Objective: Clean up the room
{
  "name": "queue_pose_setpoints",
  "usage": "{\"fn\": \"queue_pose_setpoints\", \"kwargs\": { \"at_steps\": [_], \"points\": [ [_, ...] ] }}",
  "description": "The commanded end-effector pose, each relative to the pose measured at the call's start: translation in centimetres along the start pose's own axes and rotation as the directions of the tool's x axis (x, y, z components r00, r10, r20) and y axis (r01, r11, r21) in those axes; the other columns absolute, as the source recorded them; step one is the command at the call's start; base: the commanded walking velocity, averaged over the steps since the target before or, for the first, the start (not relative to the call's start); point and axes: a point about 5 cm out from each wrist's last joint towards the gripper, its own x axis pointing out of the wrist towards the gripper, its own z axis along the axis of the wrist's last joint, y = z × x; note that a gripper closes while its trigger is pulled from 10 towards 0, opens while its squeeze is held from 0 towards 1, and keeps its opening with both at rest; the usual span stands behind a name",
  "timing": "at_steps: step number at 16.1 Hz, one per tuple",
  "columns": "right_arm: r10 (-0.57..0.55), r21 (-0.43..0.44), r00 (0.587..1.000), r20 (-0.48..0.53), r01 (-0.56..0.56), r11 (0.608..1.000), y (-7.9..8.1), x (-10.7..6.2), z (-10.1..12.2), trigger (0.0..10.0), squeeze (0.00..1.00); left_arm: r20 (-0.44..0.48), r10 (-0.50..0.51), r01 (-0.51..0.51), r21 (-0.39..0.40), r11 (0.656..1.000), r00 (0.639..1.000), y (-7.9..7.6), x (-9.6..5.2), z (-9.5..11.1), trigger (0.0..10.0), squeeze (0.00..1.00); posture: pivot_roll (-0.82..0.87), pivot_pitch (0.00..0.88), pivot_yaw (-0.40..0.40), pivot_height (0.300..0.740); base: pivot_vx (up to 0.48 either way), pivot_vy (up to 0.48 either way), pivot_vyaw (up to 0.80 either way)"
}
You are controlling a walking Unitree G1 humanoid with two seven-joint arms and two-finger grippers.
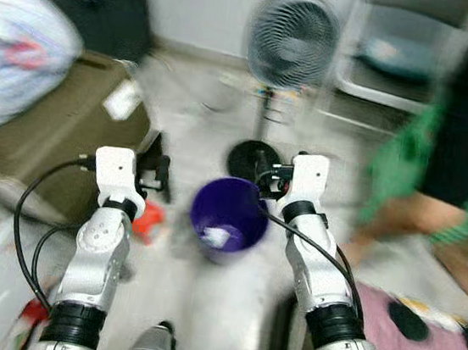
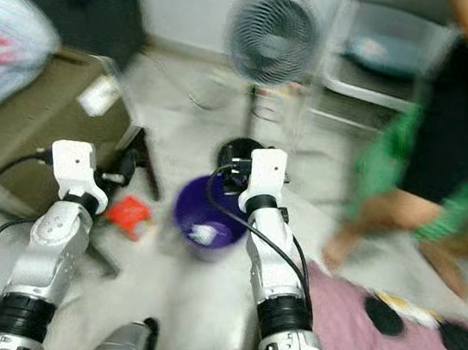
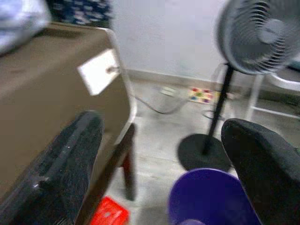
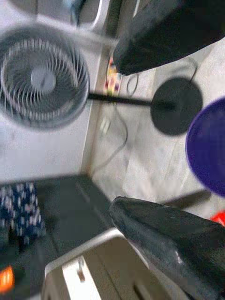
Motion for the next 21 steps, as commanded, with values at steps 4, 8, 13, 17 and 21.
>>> {"fn": "queue_pose_setpoints", "kwargs": {
  "at_steps": [4,8,13,17,21],
  "points": [
    [-0.015,0.000,1.000,-0.007,0.015,1.000,-0.49,0.03,0.00,10.0,0.00,-0.016,-0.002,0.002,-0.002,1.000,1.000,-0.45,-0.38,-0.50,10.0,0.00,0.03,0.172,-0.031,0.740,0.000,0.000,0.80],
    [-0.021,0.000,1.000,-0.007,0.021,1.000,-0.65,0.03,-0.02,10.0,0.00,-0.020,0.014,-0.014,0.006,1.000,1.000,-0.36,-0.15,-0.44,10.0,0.00,0.03,0.173,-0.029,0.740,0.000,0.000,0.80],
    [-0.026,-0.002,1.000,-0.006,0.026,1.000,-0.86,0.16,0.05,10.0,0.00,-0.019,0.018,-0.018,0.006,1.000,1.000,-0.48,-0.06,-0.44,10.0,0.00,0.03,0.170,-0.029,0.740,0.000,0.000,0.80],
    [-0.025,-0.003,1.000,-0.006,0.025,1.000,-0.88,0.16,0.06,10.0,0.00,-0.016,0.022,-0.022,0.008,1.000,1.000,-0.50,-0.01,-0.40,10.0,0.00,0.03,0.169,-0.030,0.740,0.000,0.000,0.80],
    [-0.020,-0.004,1.000,-0.006,0.020,1.000,-0.89,0.20,0.06,10.0,0.00,-0.019,0.037,-0.037,0.018,0.999,0.999,-0.42,-0.03,-0.48,10.0,0.00,0.03,0.166,-0.034,0.740,0.000,0.000,0.80]
  ]
}}
